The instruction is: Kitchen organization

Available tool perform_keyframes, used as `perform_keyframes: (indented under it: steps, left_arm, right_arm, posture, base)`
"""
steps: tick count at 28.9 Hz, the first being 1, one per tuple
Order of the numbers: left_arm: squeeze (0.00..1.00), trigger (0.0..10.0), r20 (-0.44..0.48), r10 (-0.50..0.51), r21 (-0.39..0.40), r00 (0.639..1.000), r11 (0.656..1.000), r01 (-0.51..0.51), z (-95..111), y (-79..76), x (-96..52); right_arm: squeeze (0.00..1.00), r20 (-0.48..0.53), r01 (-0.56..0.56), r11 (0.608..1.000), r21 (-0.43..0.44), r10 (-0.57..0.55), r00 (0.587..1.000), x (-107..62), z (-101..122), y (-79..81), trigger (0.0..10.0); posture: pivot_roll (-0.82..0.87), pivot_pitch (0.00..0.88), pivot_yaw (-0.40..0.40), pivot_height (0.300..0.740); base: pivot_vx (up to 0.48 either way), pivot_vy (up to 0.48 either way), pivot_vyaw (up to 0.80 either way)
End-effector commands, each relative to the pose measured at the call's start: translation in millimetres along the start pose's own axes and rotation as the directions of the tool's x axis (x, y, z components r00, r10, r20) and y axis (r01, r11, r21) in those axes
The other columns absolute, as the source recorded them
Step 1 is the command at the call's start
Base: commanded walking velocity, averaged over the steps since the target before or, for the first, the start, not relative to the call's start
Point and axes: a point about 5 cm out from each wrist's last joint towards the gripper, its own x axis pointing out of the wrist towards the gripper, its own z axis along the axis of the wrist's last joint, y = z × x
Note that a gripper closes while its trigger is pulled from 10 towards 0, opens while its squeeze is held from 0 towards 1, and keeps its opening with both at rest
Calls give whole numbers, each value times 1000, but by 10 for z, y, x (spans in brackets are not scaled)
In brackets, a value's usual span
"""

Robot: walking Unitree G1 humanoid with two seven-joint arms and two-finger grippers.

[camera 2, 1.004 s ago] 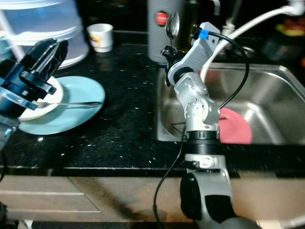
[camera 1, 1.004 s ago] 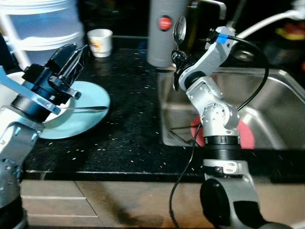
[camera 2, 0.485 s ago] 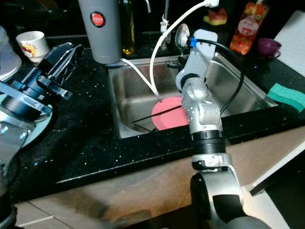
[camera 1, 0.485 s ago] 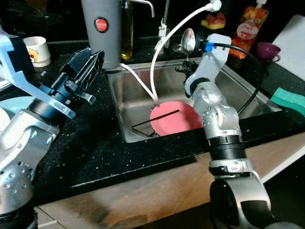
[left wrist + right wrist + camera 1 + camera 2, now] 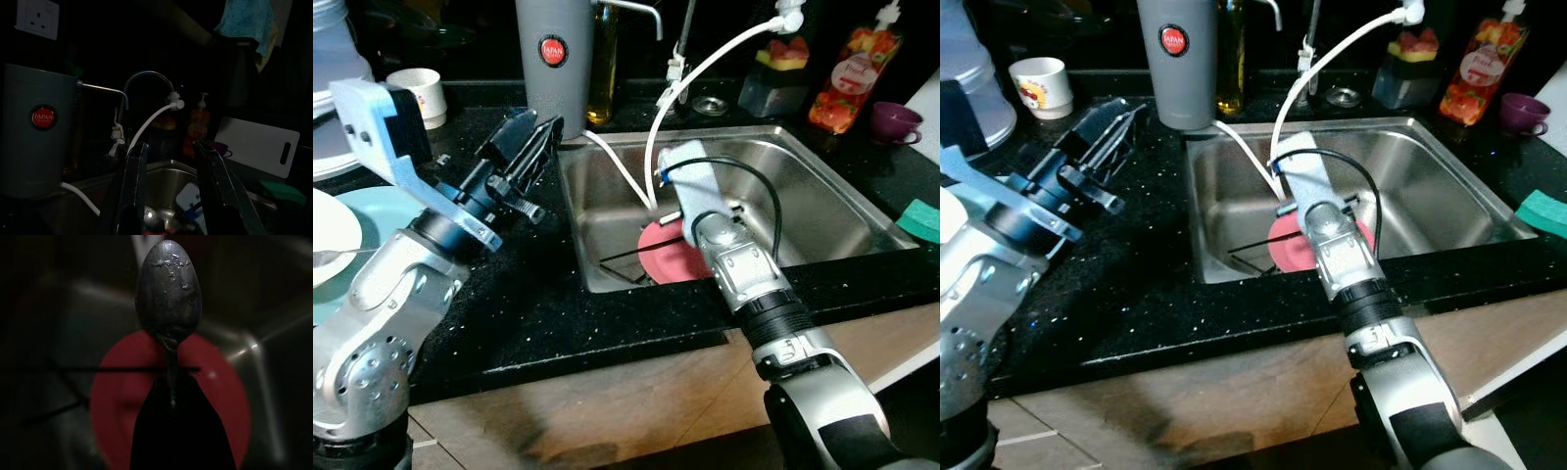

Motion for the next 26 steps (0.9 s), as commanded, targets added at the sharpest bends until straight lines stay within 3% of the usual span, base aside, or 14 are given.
perform_keyframes:
  steps: [1,5,10,11,12,18,24,25,26]
  left_arm:
    - [0,10000,11,-13,8,1000,1000,13,12,-35,25]
    - [0,10000,-22,-55,-7,998,998,55,-73,-109,27]
    - [0,10000,-65,-77,-45,995,996,74,-230,-186,-5]
    - [0,10000,-70,-70,-50,995,997,67,-254,-187,-15]
    - [0,10000,-75,-57,-52,996,997,53,-276,-179,-27]
    - [0,10000,-100,33,-42,994,998,-37,-395,-104,-94]
    - [0,10000,-118,97,-13,988,995,-99,-467,-47,-122]
    - [0,10000,-116,130,1,985,991,-130,-482,-30,-131]
    - [0,10000,-102,181,14,978,983,-181,-487,-12,-144]
  right_arm:
    - [0,-34,-14,1000,3,14,999,8,-53,14,10000]
    - [0,-78,-41,999,-15,40,996,57,-119,8,10000]
    - [16,-85,-50,998,49,54,995,91,-89,-31,10000]
    - [251,-80,-58,995,76,64,995,92,-79,-28,10000]
    - [1000,-65,-66,991,119,74,995,91,-56,-22,10000]
    - [1000,47,-103,962,253,94,994,88,79,-19,10000]
    - [1000,114,-129,940,316,98,989,79,168,-13,10000]
    - [376,191,-176,920,350,114,975,56,253,-11,10000]
    - [0,295,-257,884,392,144,945,11,372,0,10000]
  posture:
    - [182,0,-59,740]
    - [178,0,-67,740]
    - [177,0,-74,740]
    - [178,0,-76,740]
    - [180,0,-80,740]
    - [181,0,-82,740]
    - [179,0,-82,740]
    - [175,0,-82,740]
    - [176,0,-81,740]
  base:
    - [0,0,0]
    - [0,0,0]
    - [0,0,0]
    - [0,0,0]
    - [0,0,0]
    - [0,0,0]
    - [0,0,0]
    - [0,0,0]
    - [0,0,0]
